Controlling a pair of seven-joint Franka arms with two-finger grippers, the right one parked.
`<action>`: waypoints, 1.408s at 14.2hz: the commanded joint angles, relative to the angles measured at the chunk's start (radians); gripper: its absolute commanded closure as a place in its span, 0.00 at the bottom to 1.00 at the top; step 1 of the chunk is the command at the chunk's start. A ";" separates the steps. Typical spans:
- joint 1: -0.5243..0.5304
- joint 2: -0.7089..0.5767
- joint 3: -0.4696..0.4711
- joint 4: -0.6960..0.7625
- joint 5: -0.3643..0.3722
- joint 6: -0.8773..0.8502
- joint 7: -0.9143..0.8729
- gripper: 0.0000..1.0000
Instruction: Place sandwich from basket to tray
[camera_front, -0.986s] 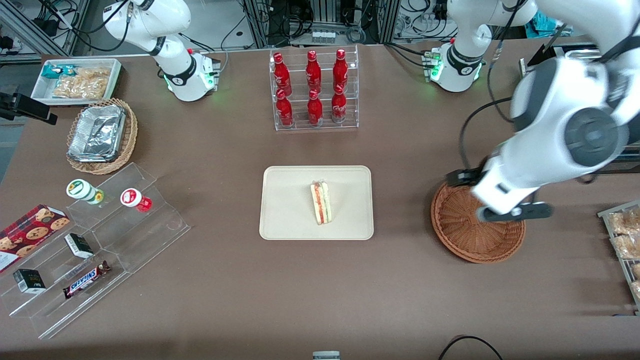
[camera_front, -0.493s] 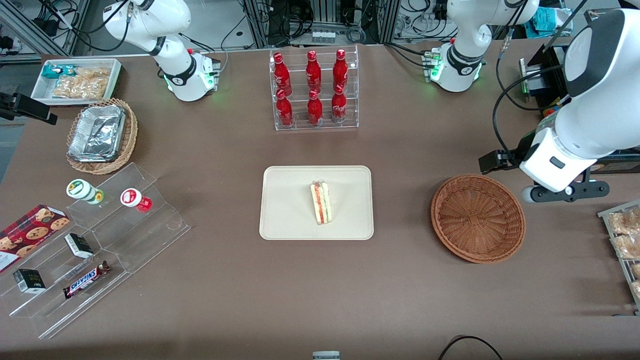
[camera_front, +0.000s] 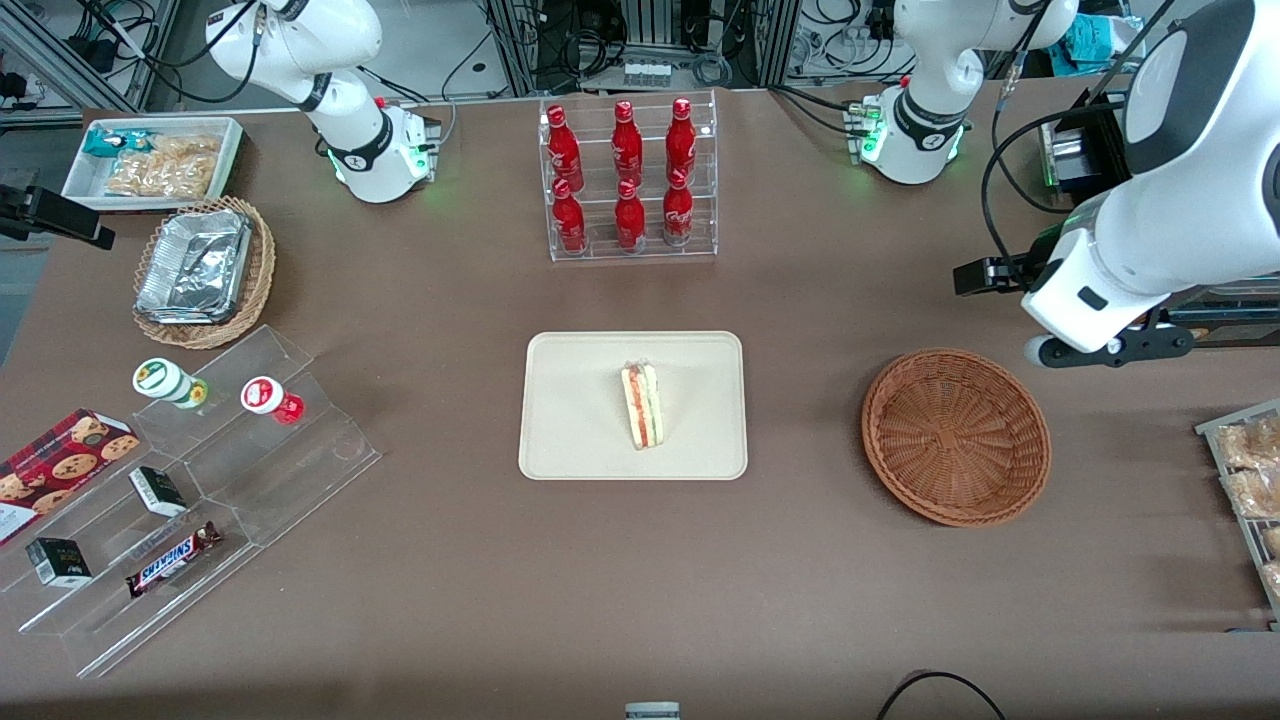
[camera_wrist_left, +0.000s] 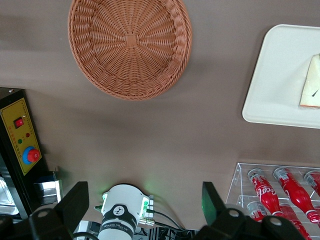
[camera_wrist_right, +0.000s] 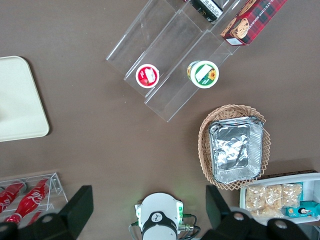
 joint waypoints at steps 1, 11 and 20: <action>0.093 -0.094 0.001 -0.094 -0.006 0.039 0.004 0.00; 0.122 -0.247 -0.017 -0.315 0.025 0.211 0.016 0.00; 0.130 -0.139 -0.016 -0.165 0.014 0.214 0.019 0.00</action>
